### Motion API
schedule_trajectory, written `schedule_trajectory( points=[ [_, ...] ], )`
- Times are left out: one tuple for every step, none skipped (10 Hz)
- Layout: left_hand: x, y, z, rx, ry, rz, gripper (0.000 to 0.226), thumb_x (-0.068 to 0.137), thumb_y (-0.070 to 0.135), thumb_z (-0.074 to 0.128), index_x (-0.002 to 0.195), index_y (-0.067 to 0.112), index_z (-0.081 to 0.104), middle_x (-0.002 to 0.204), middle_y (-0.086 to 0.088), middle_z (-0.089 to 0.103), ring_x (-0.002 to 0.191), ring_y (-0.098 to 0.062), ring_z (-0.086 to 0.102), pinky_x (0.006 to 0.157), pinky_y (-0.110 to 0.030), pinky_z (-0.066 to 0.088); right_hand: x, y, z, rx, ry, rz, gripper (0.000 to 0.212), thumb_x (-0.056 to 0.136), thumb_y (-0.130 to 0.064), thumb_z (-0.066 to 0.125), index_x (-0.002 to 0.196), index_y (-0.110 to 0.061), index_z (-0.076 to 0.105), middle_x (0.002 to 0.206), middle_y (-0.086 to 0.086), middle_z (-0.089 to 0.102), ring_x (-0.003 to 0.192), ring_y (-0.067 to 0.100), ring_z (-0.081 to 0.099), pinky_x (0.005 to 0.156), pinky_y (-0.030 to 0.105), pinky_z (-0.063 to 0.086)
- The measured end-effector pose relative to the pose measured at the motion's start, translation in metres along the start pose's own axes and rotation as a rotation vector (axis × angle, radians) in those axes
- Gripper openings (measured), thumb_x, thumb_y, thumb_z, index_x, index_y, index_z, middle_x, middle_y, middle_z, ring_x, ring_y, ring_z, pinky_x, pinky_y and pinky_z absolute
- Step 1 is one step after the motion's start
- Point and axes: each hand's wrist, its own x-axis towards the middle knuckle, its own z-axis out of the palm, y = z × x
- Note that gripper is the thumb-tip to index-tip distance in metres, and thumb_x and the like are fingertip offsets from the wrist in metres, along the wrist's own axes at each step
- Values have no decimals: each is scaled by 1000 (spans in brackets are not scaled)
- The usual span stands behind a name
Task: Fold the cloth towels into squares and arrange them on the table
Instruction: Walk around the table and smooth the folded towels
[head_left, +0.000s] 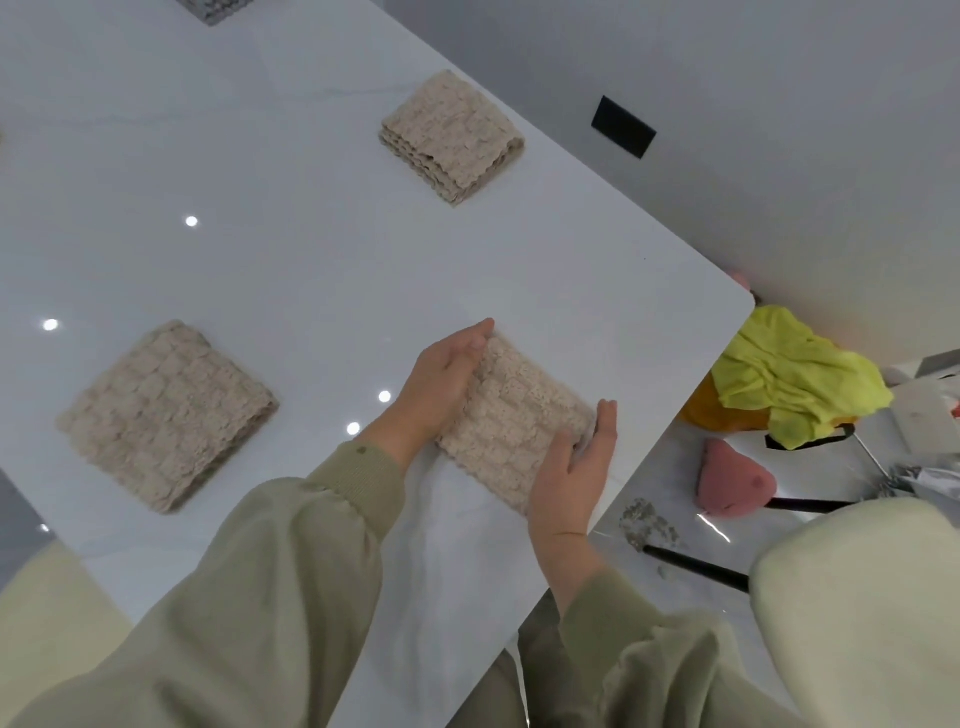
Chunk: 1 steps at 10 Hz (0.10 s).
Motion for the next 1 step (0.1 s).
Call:
schedule_trajectory(
  points=[
    [-10,1,-10,339,71,138,46,100,31,38,143,17,37,152,2,32,140,-7,24,112,-16,16,9,-9,-12,-161,-113,-91,55,97,-7,39,148,-12,18,155,-7,11,128,-24,10,93,-8,18]
  ],
)
